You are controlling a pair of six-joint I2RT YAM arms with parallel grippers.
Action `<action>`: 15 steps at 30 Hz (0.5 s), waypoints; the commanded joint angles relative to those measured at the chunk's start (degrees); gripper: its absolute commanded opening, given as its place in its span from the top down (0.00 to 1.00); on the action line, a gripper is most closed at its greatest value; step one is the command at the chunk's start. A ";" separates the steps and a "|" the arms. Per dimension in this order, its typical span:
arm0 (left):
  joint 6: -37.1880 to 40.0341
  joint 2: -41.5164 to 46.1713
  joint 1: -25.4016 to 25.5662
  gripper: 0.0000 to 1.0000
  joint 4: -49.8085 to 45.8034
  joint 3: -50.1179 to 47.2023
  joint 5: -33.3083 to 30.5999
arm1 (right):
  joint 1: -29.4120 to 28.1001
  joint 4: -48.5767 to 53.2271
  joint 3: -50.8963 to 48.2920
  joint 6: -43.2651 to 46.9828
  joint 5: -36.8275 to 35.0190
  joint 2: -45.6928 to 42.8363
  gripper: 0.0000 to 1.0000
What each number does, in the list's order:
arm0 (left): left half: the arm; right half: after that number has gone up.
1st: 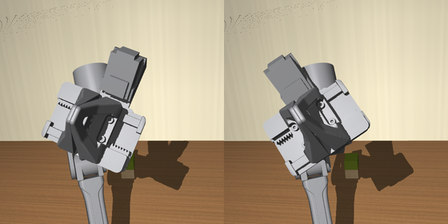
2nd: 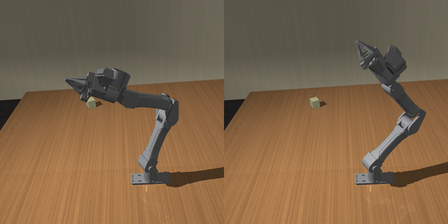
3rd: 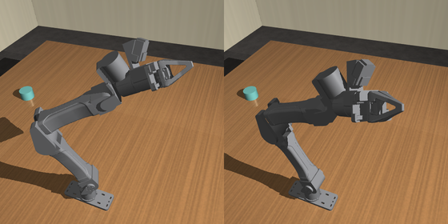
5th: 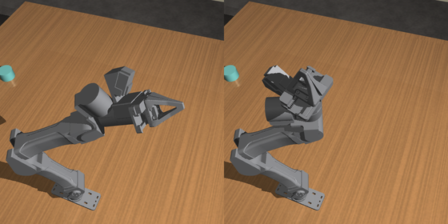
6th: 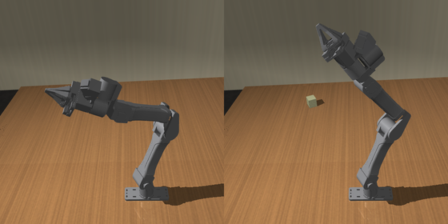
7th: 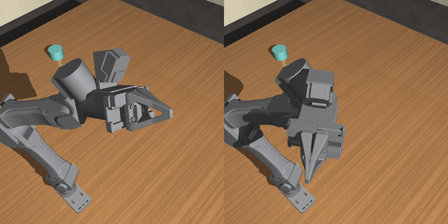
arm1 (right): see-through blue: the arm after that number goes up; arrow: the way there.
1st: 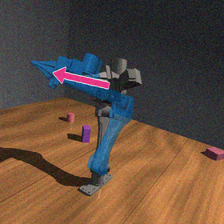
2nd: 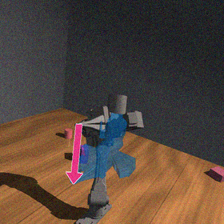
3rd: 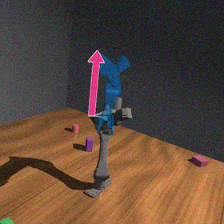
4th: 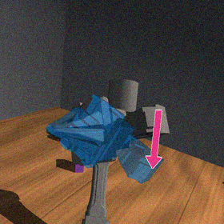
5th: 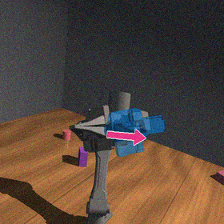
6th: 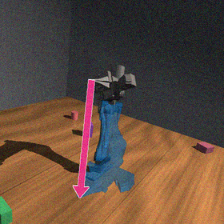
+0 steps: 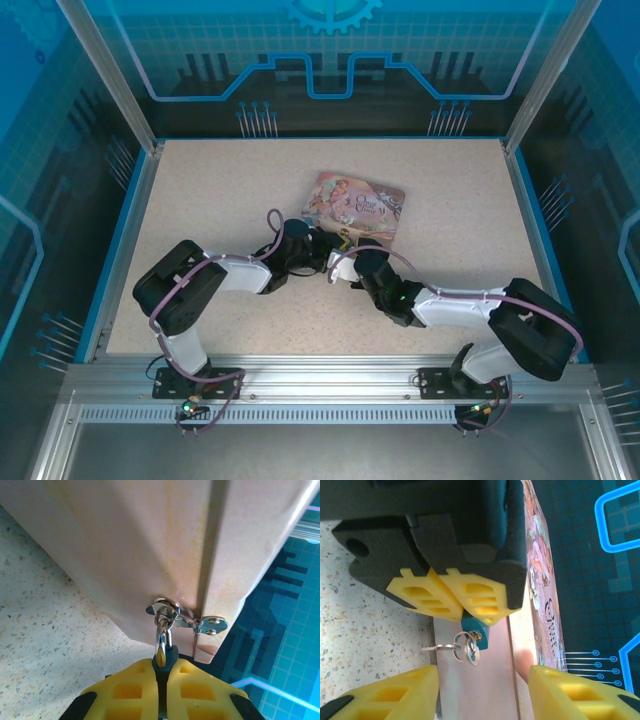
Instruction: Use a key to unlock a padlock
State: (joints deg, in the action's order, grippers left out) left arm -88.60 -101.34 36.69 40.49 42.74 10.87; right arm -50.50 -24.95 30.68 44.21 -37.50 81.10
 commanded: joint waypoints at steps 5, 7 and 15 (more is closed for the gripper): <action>-0.36 3.08 -0.25 1.00 2.18 2.10 1.73 | 1.45 -3.47 2.56 -0.08 2.53 2.90 0.53; -0.47 3.25 -0.21 1.00 2.38 1.82 1.48 | 1.94 -3.86 2.89 0.01 2.78 3.81 0.54; -0.35 3.34 -0.22 1.00 2.05 1.65 1.38 | 3.08 -2.86 4.20 -1.90 4.67 4.24 0.70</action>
State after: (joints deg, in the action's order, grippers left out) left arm -88.66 -100.44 36.69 40.14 42.74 10.90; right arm -48.07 -26.57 33.04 43.77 -34.46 84.84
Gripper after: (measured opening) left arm 0.084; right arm 0.331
